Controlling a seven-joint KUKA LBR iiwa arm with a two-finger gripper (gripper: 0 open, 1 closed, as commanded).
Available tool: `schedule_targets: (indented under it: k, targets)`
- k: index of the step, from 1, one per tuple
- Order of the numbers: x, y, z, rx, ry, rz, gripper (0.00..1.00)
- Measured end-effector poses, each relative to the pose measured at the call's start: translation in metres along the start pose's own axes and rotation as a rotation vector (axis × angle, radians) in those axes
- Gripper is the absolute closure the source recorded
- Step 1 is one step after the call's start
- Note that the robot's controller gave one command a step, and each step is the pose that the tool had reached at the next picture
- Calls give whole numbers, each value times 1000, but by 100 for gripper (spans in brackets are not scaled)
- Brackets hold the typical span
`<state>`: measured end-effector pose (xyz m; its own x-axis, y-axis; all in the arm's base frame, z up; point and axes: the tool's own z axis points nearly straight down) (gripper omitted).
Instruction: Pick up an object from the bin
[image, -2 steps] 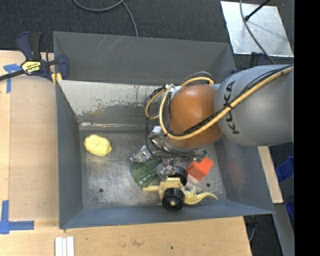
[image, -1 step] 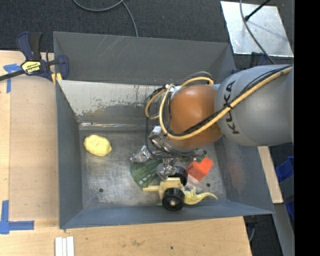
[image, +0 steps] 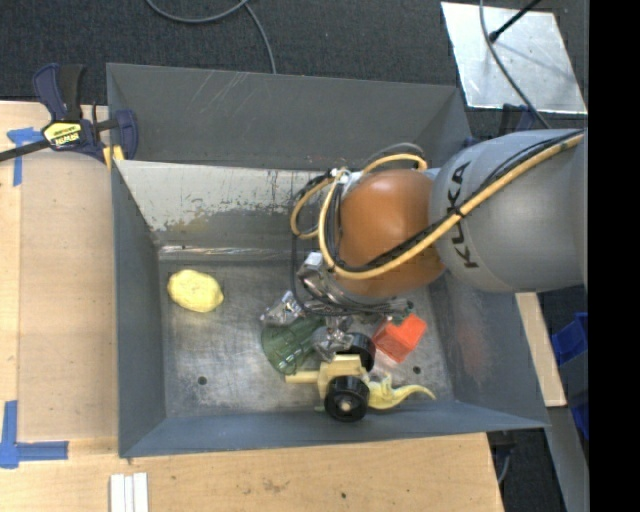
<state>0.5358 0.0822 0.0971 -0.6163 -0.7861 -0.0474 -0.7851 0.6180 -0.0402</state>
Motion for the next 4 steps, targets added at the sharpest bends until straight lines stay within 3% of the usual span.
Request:
schedule_targets:
  k: [4]
  targets:
    - [0,0,0,0,0,0,100]
